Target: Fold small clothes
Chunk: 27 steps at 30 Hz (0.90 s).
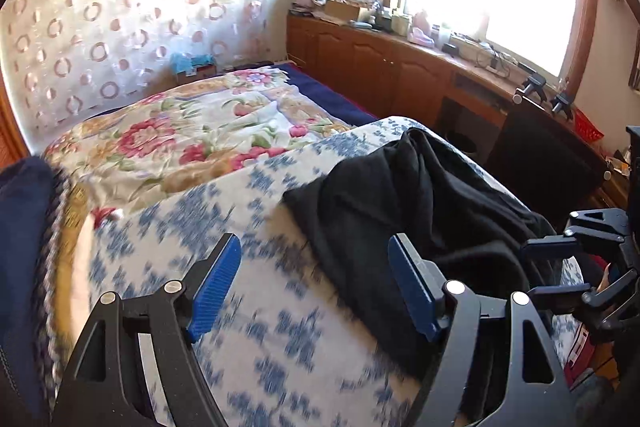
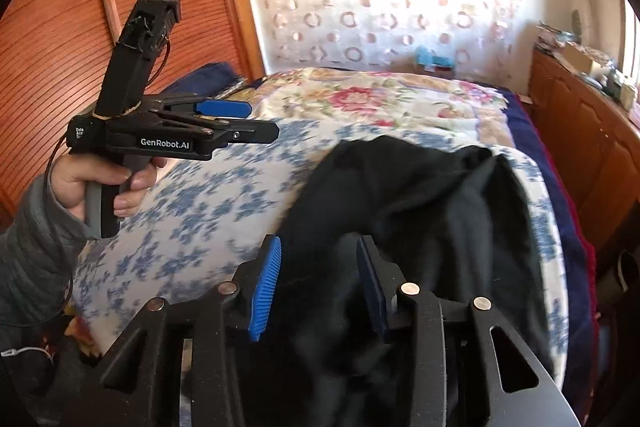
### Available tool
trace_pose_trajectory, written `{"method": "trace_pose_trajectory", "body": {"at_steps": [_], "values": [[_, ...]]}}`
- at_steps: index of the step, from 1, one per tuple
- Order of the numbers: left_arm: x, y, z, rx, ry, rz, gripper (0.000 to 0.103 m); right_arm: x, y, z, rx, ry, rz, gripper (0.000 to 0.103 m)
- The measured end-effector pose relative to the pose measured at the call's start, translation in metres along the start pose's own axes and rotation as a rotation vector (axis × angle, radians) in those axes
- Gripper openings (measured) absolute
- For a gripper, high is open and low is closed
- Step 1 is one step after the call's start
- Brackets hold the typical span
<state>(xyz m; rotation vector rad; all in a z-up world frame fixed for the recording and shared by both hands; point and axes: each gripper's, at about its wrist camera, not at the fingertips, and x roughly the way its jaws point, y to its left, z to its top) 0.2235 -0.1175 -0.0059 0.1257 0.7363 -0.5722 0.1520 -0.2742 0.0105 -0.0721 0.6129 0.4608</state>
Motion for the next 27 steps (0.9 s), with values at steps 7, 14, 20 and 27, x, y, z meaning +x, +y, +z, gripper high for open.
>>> {"method": "trace_pose_trajectory", "body": {"at_steps": [7,14,20,27], "values": [[-0.021,0.010,-0.036,-0.040,-0.002,0.003,0.077,0.033,0.017,-0.015,-0.054,0.094,-0.041,0.041],[-0.023,0.010,-0.054,-0.048,0.009,-0.002,0.077,0.058,0.014,-0.033,-0.063,0.183,-0.131,0.041],[-0.020,-0.004,-0.055,-0.029,0.015,-0.025,0.077,0.039,0.010,-0.038,-0.041,0.132,-0.116,0.011],[-0.008,-0.034,-0.051,0.022,0.029,-0.070,0.077,-0.038,-0.012,-0.051,0.066,-0.012,-0.189,0.011]]}}
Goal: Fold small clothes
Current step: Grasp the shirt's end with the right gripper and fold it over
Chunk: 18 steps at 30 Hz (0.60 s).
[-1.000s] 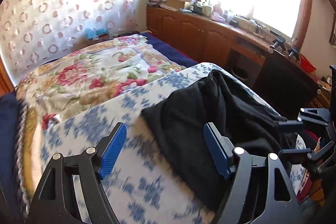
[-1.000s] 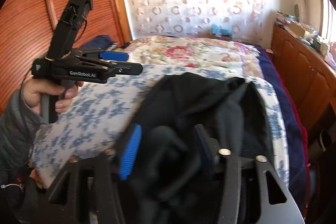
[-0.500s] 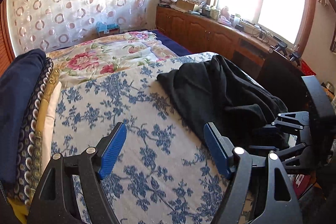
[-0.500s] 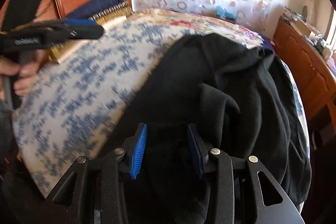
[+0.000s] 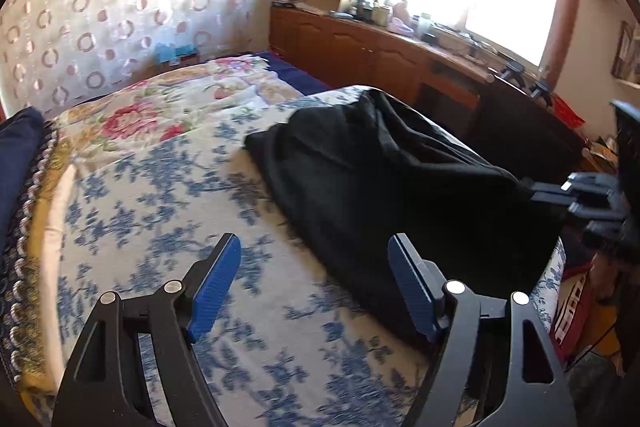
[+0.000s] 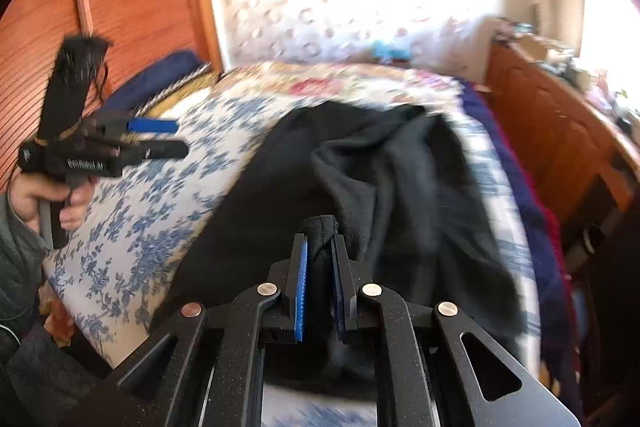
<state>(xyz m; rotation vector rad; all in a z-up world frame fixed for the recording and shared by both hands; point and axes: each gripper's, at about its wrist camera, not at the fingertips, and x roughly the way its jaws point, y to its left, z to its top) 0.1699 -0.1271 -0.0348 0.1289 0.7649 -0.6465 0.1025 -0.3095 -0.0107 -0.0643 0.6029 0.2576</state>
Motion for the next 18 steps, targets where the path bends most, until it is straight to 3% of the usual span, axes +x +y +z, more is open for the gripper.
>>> {"method": "trace_pose_trajectory", "body": {"at_steps": [4,7,13,15,18], "values": [[0.012,-0.016,0.004,0.028,0.020,-0.021,0.077,-0.038,-0.031,-0.020,0.072,-0.031,-0.113,0.011],[0.021,-0.025,0.006,0.045,0.035,-0.031,0.077,-0.046,-0.044,-0.038,0.116,-0.005,-0.169,0.011],[0.029,-0.034,0.007,0.054,0.057,-0.029,0.077,-0.028,-0.048,-0.055,0.116,0.102,-0.190,0.011],[0.030,-0.034,0.007,0.055,0.060,-0.024,0.077,-0.024,-0.049,-0.053,0.118,0.102,-0.194,0.012],[0.030,-0.032,0.007,0.052,0.053,-0.002,0.077,-0.026,-0.053,-0.045,0.119,0.076,-0.200,0.022]]}}
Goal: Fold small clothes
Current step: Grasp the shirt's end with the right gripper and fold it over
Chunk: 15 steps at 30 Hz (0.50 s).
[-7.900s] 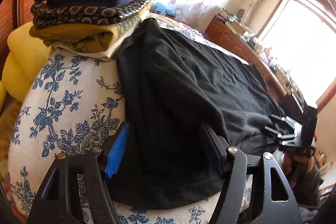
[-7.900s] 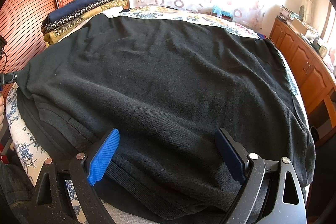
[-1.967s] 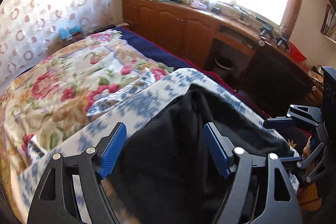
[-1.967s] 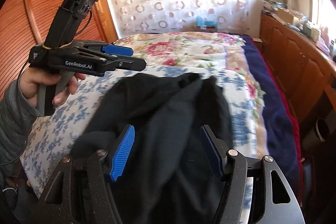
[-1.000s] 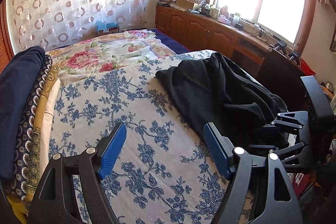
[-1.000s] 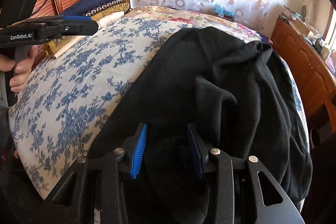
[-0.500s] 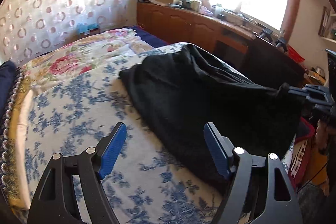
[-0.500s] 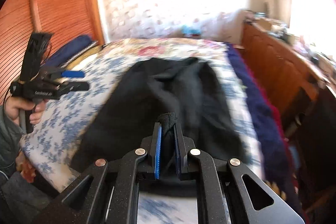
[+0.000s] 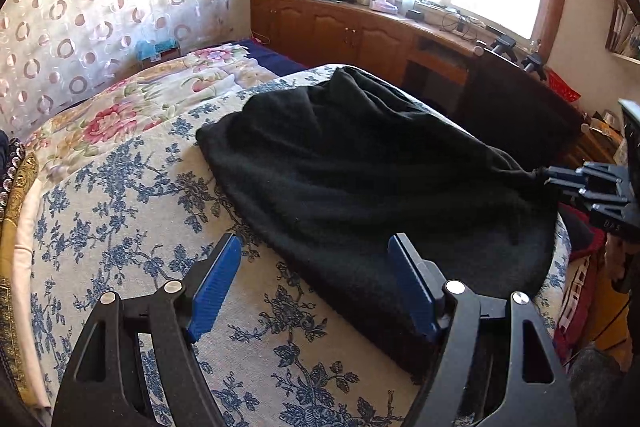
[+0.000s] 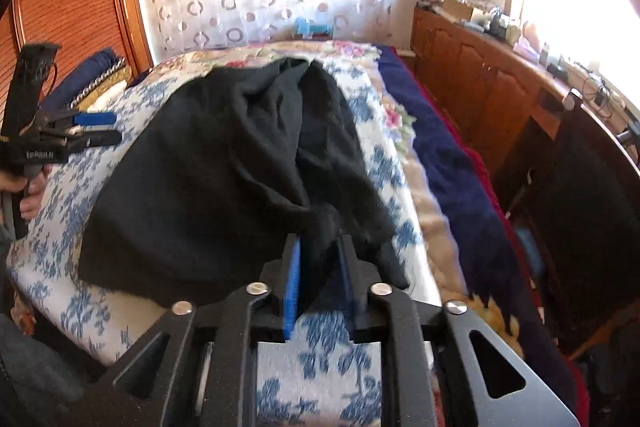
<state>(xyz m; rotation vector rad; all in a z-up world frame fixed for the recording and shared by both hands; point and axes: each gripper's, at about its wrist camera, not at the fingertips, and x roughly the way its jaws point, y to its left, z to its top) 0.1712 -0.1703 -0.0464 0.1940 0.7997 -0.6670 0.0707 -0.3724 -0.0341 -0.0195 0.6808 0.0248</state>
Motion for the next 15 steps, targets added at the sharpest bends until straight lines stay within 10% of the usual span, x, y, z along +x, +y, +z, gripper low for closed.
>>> {"method": "trace_pose_trajectory", "body": {"at_steps": [6,15], "values": [[-0.006,0.005,0.005,-0.044,-0.049,0.031,0.077,0.002,-0.002,0.029,-0.021,-0.083,-0.003,0.042],[-0.007,0.008,0.014,-0.062,-0.069,0.044,0.077,0.054,0.039,0.082,-0.127,-0.106,0.138,0.043]]}}
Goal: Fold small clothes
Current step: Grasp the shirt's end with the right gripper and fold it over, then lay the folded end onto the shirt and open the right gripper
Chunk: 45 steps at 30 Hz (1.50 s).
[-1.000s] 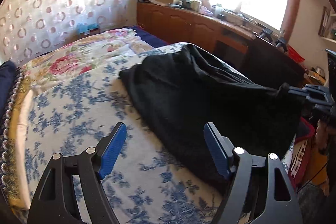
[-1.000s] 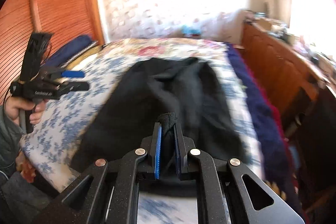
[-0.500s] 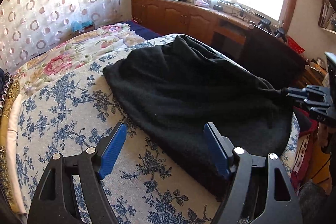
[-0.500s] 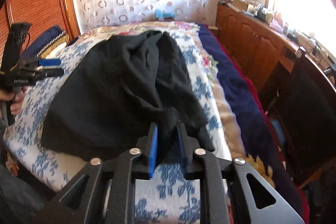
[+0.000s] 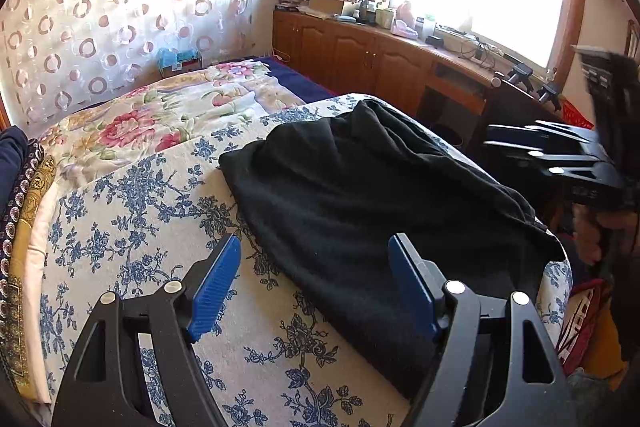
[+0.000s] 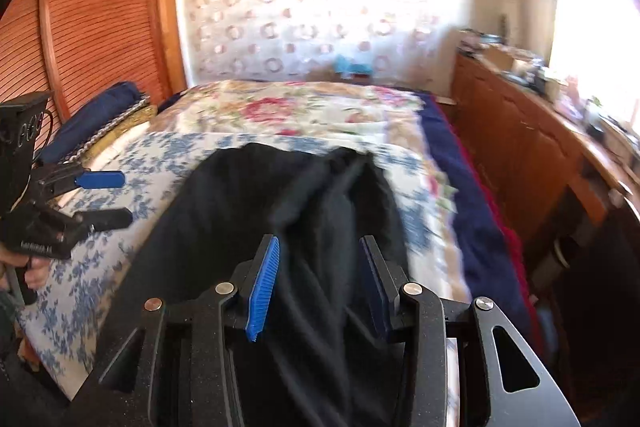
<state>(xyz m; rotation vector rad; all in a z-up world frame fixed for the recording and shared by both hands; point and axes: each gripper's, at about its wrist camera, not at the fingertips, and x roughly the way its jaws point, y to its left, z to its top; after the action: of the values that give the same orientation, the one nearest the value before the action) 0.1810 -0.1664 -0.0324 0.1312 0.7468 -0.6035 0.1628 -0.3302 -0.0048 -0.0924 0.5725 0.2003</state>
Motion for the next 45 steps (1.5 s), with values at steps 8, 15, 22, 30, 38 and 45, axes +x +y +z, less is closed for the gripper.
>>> {"method": "trace_pose_trajectory", "body": {"at_steps": [8,15,22,30,38,45], "values": [[0.016,0.002,-0.001,0.001,0.027,-0.003,0.077,0.063,-0.002,0.011,-0.062,0.122,0.121,0.004],[0.029,0.006,-0.005,-0.012,0.058,-0.013,0.077,0.027,-0.065,0.012,0.116,0.026,-0.032,0.004],[0.034,0.010,-0.007,-0.027,0.068,-0.005,0.077,0.045,-0.085,0.022,0.114,0.086,-0.130,0.037],[0.030,0.012,-0.005,-0.039,0.044,0.031,0.077,0.091,-0.066,0.065,0.008,0.102,0.047,0.051],[0.030,0.010,-0.004,-0.041,0.036,0.041,0.077,0.165,-0.064,0.086,-0.057,0.232,0.057,0.044],[0.030,0.008,-0.004,-0.037,0.034,0.040,0.077,0.153,-0.069,0.102,-0.042,0.182,0.059,0.007]]}}
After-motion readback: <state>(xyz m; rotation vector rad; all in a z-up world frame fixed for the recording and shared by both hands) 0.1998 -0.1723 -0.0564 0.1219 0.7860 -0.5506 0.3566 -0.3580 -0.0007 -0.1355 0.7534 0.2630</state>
